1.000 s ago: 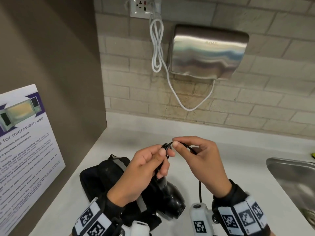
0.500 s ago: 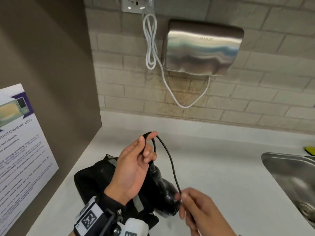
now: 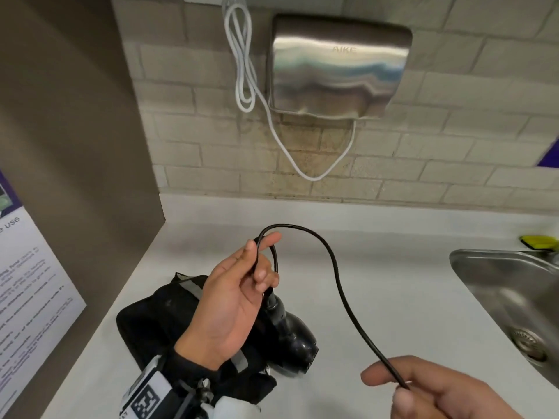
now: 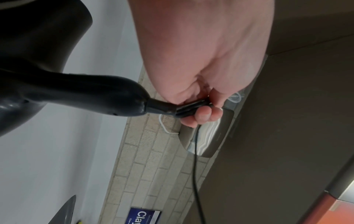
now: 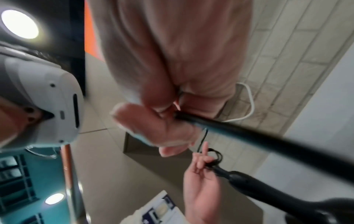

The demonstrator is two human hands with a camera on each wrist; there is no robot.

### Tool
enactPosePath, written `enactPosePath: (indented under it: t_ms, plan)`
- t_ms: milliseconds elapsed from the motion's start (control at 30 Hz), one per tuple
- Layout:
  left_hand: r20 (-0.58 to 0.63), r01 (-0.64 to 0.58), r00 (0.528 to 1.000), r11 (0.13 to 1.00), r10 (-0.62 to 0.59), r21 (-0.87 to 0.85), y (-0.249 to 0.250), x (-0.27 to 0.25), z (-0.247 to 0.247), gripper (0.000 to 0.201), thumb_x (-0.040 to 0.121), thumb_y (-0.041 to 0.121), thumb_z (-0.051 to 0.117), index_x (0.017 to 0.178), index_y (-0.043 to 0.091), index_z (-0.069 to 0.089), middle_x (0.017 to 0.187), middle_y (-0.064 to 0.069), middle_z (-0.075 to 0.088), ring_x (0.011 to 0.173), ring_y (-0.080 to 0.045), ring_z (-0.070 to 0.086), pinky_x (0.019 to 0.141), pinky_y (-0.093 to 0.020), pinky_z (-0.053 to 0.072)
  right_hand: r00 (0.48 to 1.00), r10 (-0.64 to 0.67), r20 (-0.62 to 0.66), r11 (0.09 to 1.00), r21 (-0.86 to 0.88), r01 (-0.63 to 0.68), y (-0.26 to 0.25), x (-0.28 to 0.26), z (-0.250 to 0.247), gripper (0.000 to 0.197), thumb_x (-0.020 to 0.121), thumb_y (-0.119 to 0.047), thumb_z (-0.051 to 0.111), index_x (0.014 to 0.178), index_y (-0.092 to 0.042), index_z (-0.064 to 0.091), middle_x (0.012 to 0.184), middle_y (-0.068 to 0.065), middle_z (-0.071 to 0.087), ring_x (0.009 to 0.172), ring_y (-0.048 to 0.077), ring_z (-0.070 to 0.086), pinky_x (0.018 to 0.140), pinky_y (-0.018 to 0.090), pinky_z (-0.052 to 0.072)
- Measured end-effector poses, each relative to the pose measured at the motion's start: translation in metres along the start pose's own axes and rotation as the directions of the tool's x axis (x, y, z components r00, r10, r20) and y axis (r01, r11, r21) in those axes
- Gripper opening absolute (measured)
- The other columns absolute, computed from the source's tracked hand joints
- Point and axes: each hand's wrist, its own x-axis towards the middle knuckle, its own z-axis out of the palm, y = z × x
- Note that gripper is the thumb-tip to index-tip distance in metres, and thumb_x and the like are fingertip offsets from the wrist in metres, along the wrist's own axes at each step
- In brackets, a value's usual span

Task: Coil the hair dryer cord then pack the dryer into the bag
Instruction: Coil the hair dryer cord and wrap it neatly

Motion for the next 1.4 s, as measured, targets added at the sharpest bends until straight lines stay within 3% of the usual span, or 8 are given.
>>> enactPosePath:
  t_ms: [167, 300, 400, 667, 833, 1033, 1233, 1400]
  plan:
    - [-0.002, 0.005, 1.000, 1.000, -0.005, -0.019, 0.003, -0.002, -0.003, 0.042, 0.094, 0.026, 0.049, 0.122, -0.003, 0.061, 0.055, 0.001, 0.043, 0.048, -0.010, 0.039, 0.065, -0.026, 0.043, 0.980, -0.109, 0.165, 0.994, 0.002, 0.110, -0.056, -0.006, 0.008, 0.062, 0.050, -0.061, 0.085, 0.098, -0.024, 0.074, 0.055, 0.010, 0.063, 0.029, 0.008, 0.041, 0.037, 0.011, 0.034]
    - [-0.027, -0.019, 0.999, 0.999, 0.018, -0.027, 0.004, -0.002, -0.005, 0.042, 0.096, 0.027, 0.047, 0.122, -0.002, 0.061, 0.056, 0.000, 0.039, 0.047, -0.010, 0.039, 0.066, -0.028, 0.041, 0.932, -0.361, -0.030, 0.929, -0.094, 0.357, -0.099, 0.003, 0.009, 0.037, 0.068, -0.038, 0.081, 0.095, -0.013, 0.074, 0.054, 0.013, 0.055, 0.021, 0.008, 0.030, 0.037, 0.027, 0.046]
    - [-0.038, -0.039, 0.999, 0.999, 0.038, -0.018, 0.005, -0.001, -0.006, 0.042, 0.095, 0.029, 0.047, 0.120, 0.000, 0.063, 0.058, 0.000, 0.038, 0.048, -0.010, 0.039, 0.064, -0.025, 0.045, 0.853, -0.502, -0.143, 0.853, -0.245, 0.461, -0.125, 0.030, -0.001, 0.024, 0.081, -0.032, 0.060, 0.090, -0.013, 0.073, 0.058, 0.008, 0.057, 0.029, 0.012, 0.031, 0.038, 0.014, 0.035]
    - [-0.101, -0.091, 0.991, 0.996, 0.088, -0.024, 0.010, 0.002, -0.013, 0.030, 0.091, 0.029, 0.050, 0.102, 0.004, 0.062, 0.057, 0.002, 0.038, 0.048, -0.011, 0.036, 0.062, -0.026, 0.043, 0.852, -0.454, -0.261, 0.804, -0.531, 0.265, -0.086, 0.126, -0.040, 0.025, 0.102, -0.017, 0.044, 0.095, -0.013, 0.067, 0.067, 0.000, 0.065, 0.048, 0.017, 0.046, 0.044, 0.026, 0.035]
    - [-0.083, -0.077, 0.994, 0.997, 0.076, -0.010, 0.009, 0.002, -0.013, 0.022, 0.093, 0.026, 0.050, 0.092, 0.007, 0.061, 0.053, 0.003, 0.037, 0.046, -0.010, 0.034, 0.057, -0.023, 0.043, 0.714, -0.671, -0.199, 0.291, -0.957, 0.006, -0.048, 0.149, -0.037, 0.050, 0.090, -0.012, 0.062, 0.136, -0.003, 0.045, 0.120, 0.019, 0.057, 0.110, 0.037, 0.054, 0.093, 0.041, 0.042]
    - [0.008, -0.046, 0.999, 0.998, 0.046, 0.050, 0.003, -0.002, -0.004, 0.021, 0.094, 0.025, 0.050, 0.088, 0.007, 0.061, 0.054, 0.002, 0.035, 0.047, -0.011, 0.033, 0.058, -0.025, 0.041, 0.585, -0.749, 0.310, -0.086, -0.922, 0.378, -0.064, 0.165, 0.012, 0.057, 0.093, -0.018, 0.061, 0.144, -0.006, 0.038, 0.144, 0.016, 0.044, 0.132, 0.031, 0.041, 0.109, 0.041, 0.037]
    - [-0.024, -0.103, 0.994, 0.995, 0.103, 0.017, -0.001, -0.005, -0.003, 0.032, 0.094, 0.028, 0.049, 0.104, 0.003, 0.068, 0.057, 0.002, 0.038, 0.051, -0.010, 0.036, 0.064, -0.025, 0.044, 0.666, -0.706, 0.242, 0.197, -0.836, 0.513, -0.040, 0.199, 0.014, 0.033, 0.099, -0.006, 0.045, 0.129, -0.013, 0.057, 0.095, 0.005, 0.063, 0.087, 0.017, 0.060, 0.083, 0.033, 0.050]
    - [-0.052, -0.155, 0.987, 0.986, 0.152, -0.057, -0.005, -0.003, -0.007, 0.037, 0.099, 0.028, 0.046, 0.125, 0.009, 0.064, 0.064, 0.000, 0.040, 0.058, -0.010, 0.042, 0.083, -0.030, 0.041, 0.785, -0.588, 0.197, 0.357, -0.808, 0.470, -0.001, 0.182, 0.026, 0.043, 0.103, -0.016, 0.040, 0.144, -0.029, 0.039, 0.075, 0.000, 0.064, 0.065, 0.008, 0.058, 0.068, 0.018, 0.048]
